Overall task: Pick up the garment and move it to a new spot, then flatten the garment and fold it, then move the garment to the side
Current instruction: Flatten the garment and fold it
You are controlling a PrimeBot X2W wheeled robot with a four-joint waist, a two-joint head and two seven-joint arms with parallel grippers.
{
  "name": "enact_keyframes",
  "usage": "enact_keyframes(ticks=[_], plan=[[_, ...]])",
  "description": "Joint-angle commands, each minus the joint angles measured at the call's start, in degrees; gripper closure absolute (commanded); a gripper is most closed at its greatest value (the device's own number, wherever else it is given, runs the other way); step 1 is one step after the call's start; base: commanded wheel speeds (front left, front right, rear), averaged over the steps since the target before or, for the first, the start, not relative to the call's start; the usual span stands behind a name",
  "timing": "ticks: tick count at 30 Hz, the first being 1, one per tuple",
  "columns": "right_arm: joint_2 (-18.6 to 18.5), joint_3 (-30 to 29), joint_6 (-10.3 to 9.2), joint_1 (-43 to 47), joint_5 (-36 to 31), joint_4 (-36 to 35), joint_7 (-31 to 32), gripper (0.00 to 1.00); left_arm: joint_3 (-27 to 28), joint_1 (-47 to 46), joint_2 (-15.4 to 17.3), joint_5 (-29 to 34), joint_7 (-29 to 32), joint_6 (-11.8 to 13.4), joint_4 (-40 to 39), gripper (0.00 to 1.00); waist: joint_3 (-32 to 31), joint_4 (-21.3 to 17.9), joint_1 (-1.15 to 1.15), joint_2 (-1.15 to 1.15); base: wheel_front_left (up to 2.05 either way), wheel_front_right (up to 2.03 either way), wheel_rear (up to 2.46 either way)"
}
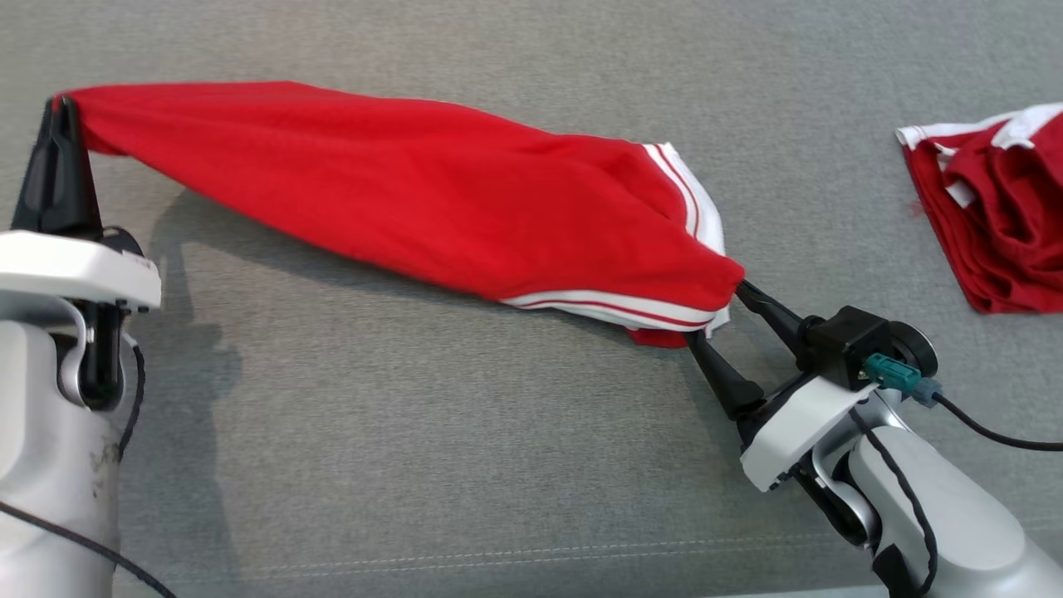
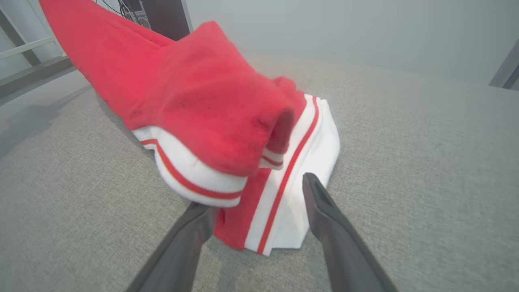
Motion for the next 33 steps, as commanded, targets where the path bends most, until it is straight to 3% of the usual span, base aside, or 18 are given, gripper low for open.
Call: enact_keyframes(ticks=[1,10,23,24,25,26,33], plan=[[0.0,1.1,0.0,1.2,-0.3,-1.1,-0.8,0.0,1.5,0.7,2.2,-0.2,-0.3,-0.2,-1.2,1.0,-1.1,1.6,0.0,0.0,0.0,0.0,0.0],[-1.3,7.5,0.0,-1.0,0.3,-0.6,-0.8,0.0,0.5,4.1,-0.1,-0.8,-0.3,-0.2,0.6,1.0,-2.6,6.0,0.0,0.0,0.0,0.0,0.0],[-1.8,15.5,0.0,-4.9,1.9,1.1,0.7,0.0,1.6,5.2,-1.4,-0.3,-0.3,-0.2,-0.8,1.0,-3.6,7.7,0.0,0.0,0.0,0.0,0.0],[-1.8,16.3,0.0,-5.1,2.3,1.3,1.0,0.24,1.7,5.3,-1.3,-0.2,-0.3,-0.2,-0.9,1.0,-3.7,7.9,0.0,0.0,0.0,0.0,0.0],[-1.8,17.0,0.0,-5.3,2.9,1.5,1.2,0.86,1.6,5.3,-1.4,0.0,-0.3,-0.2,-1.0,1.0,-3.9,8.1,0.0,0.0,0.0,0.0,0.0],[-1.8,17.8,0.0,-5.5,3.6,1.5,1.3,1.0,1.7,5.3,-1.5,-0.1,-0.3,-0.2,-1.2,1.0,-4.0,8.3,0.0,0.0,0.0,0.0,0.0],[-2.5,14.6,0.0,-7.6,11.3,-5.9,-0.6,1.0,2.2,6.2,-1.7,0.6,-0.3,-0.2,-1.9,1.0,-5.3,8.8,0.0,0.0,0.0,0.0,0.0]])
